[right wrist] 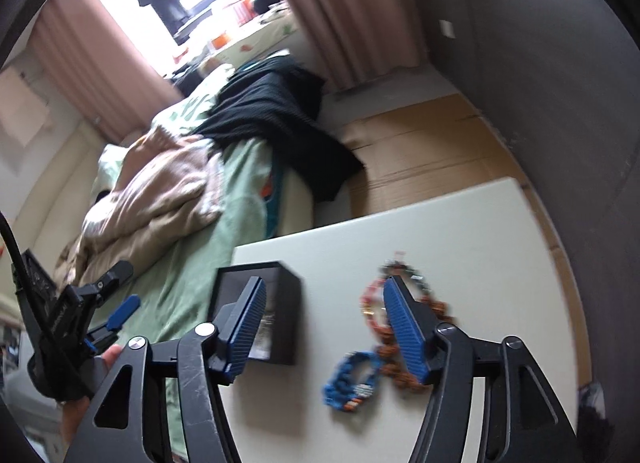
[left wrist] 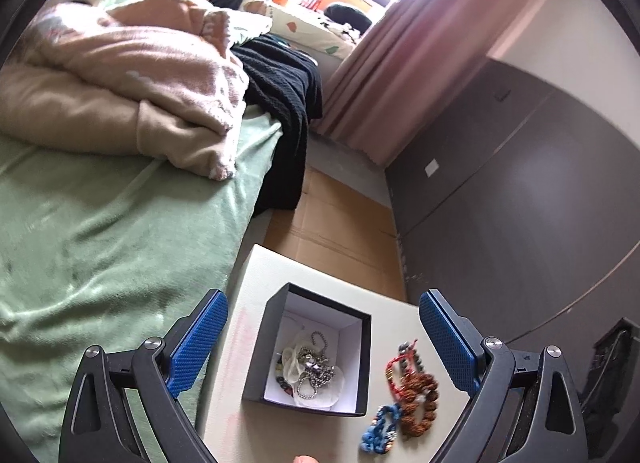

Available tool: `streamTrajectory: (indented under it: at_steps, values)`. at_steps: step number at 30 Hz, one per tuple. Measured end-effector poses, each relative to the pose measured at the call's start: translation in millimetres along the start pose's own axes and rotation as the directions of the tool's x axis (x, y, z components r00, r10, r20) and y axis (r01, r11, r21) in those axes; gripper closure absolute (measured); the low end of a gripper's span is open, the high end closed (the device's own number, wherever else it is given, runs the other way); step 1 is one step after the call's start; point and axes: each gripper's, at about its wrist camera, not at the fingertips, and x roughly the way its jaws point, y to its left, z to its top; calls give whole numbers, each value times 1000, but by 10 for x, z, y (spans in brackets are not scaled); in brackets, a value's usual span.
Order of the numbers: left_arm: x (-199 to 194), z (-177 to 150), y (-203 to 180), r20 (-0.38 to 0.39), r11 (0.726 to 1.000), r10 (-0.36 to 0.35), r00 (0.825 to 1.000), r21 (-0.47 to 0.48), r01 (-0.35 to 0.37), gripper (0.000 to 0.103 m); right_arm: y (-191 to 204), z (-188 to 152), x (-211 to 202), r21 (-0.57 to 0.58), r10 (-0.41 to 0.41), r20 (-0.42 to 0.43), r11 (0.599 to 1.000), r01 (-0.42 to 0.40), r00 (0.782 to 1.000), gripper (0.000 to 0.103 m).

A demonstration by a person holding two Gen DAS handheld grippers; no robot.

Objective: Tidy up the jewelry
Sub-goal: 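Carry the silver chain necklace into the box and open the right tool, then grasp the blue braided bracelet with the left tool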

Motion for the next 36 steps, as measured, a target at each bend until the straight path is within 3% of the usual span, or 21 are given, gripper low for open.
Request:
streamTrajectory:
  at_steps: [7,13,20,26,31,36]
  values:
    - [132,-175,-321,-53,994,-4,999,110,10,6,-553,-84,-129,99,-44,-10,994,45,999,34]
    - [136,-332,-596,-30,973,52,998,225,-44,6,-812,-123,-198,136,-78,-21,987,80,997,34]
    - [159,-515,-667,-79,970,47,996,242,-27,7,-923,-259,-171,159,-68,-66,984,78,995,34]
    - [225,-773,-809,-143,958,45,989,285,-2,21,-969,-406,-172,165,-68,-104,983,85,992,34]
    - [336,-970,-926,-206,949,54,977,316,14,44,-1007,-492,-182,179,-56,-114,981,76,992,34]
    - [521,-1208,-1024,-289,934,80,954,357,30,57,-1071,-538,-149,193,-56,-132,978,81,990,34]
